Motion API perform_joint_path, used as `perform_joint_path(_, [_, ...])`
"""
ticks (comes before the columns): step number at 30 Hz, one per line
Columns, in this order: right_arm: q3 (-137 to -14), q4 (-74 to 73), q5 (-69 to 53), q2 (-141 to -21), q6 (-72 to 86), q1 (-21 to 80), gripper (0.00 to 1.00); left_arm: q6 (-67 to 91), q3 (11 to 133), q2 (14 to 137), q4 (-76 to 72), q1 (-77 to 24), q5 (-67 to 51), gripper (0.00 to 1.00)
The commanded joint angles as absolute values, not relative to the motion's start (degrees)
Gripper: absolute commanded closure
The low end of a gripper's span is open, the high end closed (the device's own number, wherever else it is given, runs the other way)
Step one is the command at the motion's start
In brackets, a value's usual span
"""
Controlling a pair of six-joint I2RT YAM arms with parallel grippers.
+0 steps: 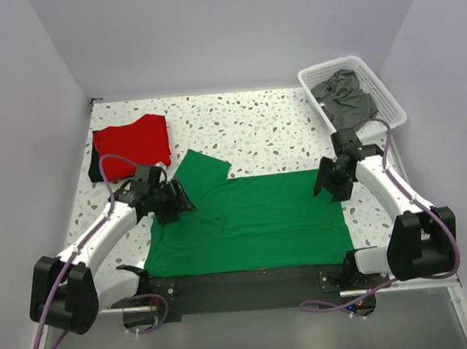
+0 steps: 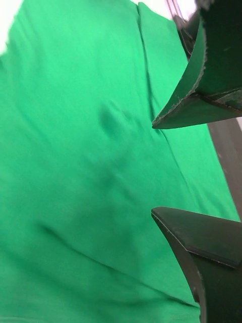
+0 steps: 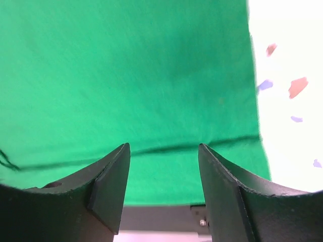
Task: Fold and stack the t-shirts
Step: Fold the tshirt
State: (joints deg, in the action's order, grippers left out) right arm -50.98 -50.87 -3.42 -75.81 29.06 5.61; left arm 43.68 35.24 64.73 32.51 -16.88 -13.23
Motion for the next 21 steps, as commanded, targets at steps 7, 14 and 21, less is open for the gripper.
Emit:
perform_joint_path(7, [-57.48,-36.25,16.51,-77.25,26.54,5.62,0.44,35.95,55.27,76.28,30.23,-16.87,-10.28,0.32])
perform_joint_path(14, [-53.53,-22.25,21.36,-82.61,24.79,5.62,0.48,34.89,62.22,80.59,29.62,-16.88,-10.28,0.32])
perform_joint_path(21, [-52.74,-17.41,21.44,-87.71,26.89,5.54,0.48,34.89,63.19,82.26,28.83,-16.88,-10.02,0.31])
